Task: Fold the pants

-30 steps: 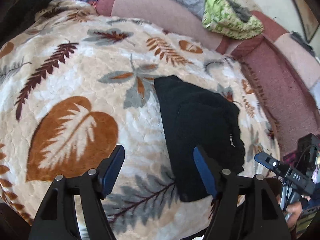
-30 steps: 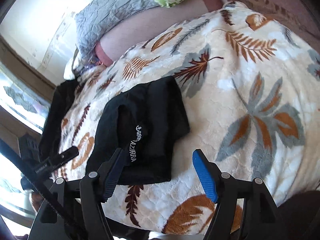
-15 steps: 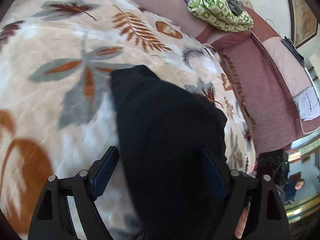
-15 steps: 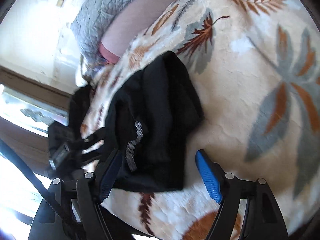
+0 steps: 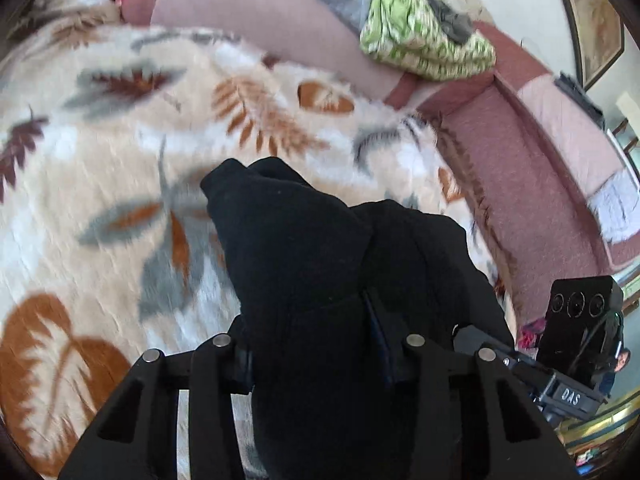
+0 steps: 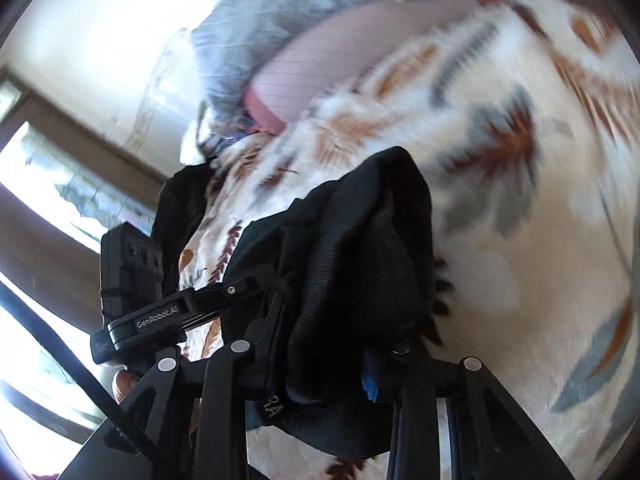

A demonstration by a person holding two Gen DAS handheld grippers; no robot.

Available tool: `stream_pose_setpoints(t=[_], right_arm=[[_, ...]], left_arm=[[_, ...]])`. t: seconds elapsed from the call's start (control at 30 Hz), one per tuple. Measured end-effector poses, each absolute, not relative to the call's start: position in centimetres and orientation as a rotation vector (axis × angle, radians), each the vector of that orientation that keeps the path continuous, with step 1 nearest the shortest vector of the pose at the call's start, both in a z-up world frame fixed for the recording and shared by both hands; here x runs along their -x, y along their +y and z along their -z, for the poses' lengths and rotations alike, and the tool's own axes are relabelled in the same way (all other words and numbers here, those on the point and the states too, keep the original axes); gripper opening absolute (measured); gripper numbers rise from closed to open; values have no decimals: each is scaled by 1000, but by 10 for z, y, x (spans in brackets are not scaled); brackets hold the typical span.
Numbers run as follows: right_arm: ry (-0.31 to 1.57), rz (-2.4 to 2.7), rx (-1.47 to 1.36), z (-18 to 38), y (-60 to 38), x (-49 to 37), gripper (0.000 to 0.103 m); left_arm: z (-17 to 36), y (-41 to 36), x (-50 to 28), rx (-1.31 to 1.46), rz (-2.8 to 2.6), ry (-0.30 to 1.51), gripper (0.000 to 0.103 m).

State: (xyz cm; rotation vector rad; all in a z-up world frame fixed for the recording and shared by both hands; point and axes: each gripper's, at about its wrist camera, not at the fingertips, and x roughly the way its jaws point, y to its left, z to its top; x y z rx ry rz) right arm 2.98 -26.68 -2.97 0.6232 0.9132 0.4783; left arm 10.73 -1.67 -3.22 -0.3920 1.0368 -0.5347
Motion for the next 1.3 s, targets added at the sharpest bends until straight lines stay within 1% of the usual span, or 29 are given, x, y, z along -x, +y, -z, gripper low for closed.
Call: stream_pose_setpoints(t=[0.07,0.2,0.37,0.43,0.5,0.53,0.57,0.7,0.83,0.93,1.0,1.07,1.13,1.23,1.3], right_arm=[[894,-503,-596,15,-257,-44,34],[883,-496,-568,8,-246,-86,34],[923,-455,-546,32,-234,-142,34],[957,-429,-532,48,-228,-159,34],[1006,-382,-498,68,-224,-171,40],[1038,-338,-465,79,-224,-175,47],[1052,-322,-457,86,-225,-176,55],[1043,-335,-509,85,-240,-168,57],[933,-295,-476,50,-261,-143,58],[868,-355,-539,28,-267,-129,59],[863,-430,-604,25,-261,-126,59],[900,-501,-681,34,-252,-130,59],[952,-473,-698,50,-243,-135,59],[1038,-410,-704,75,-244,-136,59],[1022,-395,-726,73,-253,-128,59]], left_arm=[[25,-11,-123,403,514,1022,42],[18,-3,-163,389,456,1001,42],[42,-1,-214,359,361,1034,43],[62,-5,-230,305,310,1085,46],[76,-6,-236,278,285,1112,53],[80,-4,-237,288,293,1114,53],[79,-2,-235,301,306,1115,53],[55,12,-218,277,337,1079,53],[21,25,-178,272,353,986,53],[17,20,-153,281,382,967,53],[28,11,-143,288,397,991,53],[45,-1,-140,266,372,1029,53],[54,-8,-137,202,321,1015,53],[46,-17,-129,114,300,992,53],[35,-16,-121,108,302,983,53]])
